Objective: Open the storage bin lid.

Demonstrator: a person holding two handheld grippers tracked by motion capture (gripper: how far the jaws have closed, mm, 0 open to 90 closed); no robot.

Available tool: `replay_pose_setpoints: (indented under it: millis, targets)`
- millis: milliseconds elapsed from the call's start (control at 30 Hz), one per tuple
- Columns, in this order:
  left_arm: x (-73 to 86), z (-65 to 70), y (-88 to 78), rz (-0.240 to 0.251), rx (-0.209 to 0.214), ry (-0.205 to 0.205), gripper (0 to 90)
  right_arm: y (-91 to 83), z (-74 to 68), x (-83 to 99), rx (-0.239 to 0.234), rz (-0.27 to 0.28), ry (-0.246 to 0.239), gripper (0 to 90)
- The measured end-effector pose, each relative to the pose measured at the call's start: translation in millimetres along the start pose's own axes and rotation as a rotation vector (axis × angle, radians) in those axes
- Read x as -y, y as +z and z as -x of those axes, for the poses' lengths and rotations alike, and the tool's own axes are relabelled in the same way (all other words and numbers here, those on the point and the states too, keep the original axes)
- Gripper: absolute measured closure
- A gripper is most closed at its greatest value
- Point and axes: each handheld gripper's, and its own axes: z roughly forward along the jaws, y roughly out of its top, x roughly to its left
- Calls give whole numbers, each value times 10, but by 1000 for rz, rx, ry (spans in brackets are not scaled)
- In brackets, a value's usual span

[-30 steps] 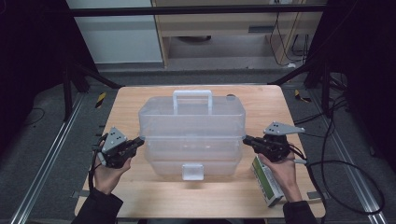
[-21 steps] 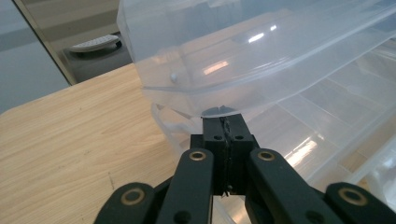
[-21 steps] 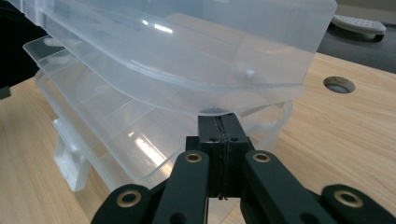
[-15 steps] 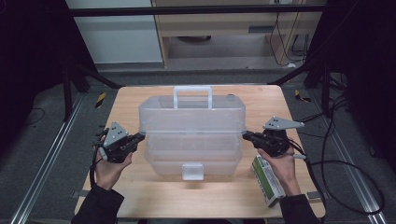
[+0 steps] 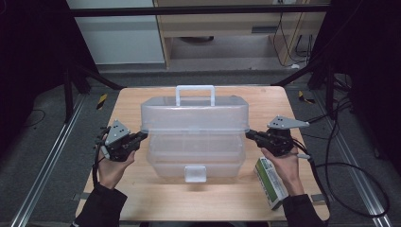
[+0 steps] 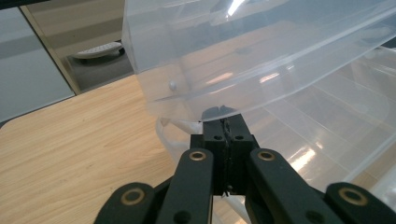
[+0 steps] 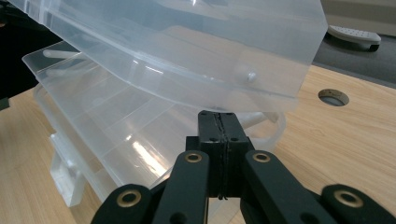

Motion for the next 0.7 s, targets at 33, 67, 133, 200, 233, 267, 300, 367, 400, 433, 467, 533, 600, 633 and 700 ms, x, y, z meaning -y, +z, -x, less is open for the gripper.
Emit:
replay_pose_setpoints:
  millis: [33,67,133,200,233,267,300,367,400,433,467,533,600,633,700]
  targets:
    - [0,0,0,0,0,0,891,0,0,0,0,0,0,900]
    - [0,0,0,1,-1,1,891,0,0,0,2,2,0,900]
    - [0,-2,1,4,-2,-2,891,6,5,1,2,6,-2,900]
    - [-3,0,7,5,-3,-4,891,12,11,2,1,9,0,900]
    - [-3,4,8,6,-5,-7,891,12,13,1,3,11,0,900]
    - [-3,4,8,6,-5,-7,891,12,13,1,3,11,0,900]
    - [-2,7,8,2,-3,-3,890,12,12,0,-1,12,2,900]
    - [2,8,8,1,0,-1,889,13,12,2,-1,12,-1,900]
    - [2,9,8,-3,1,2,886,13,12,3,0,12,-1,900]
    - [4,12,10,-4,2,3,884,15,10,4,-1,12,-1,900]
    - [4,12,10,-4,2,3,878,15,10,4,-1,12,-1,900]
    - [11,24,19,-17,-6,15,864,20,7,6,-5,12,-1,900]
    - [27,34,29,-24,-11,24,850,27,1,11,-7,6,-5,900]
    - [39,32,28,-33,-12,26,846,27,-1,13,-7,3,-4,900]
    - [45,32,23,-31,-17,23,836,28,-1,17,-9,2,-5,900]
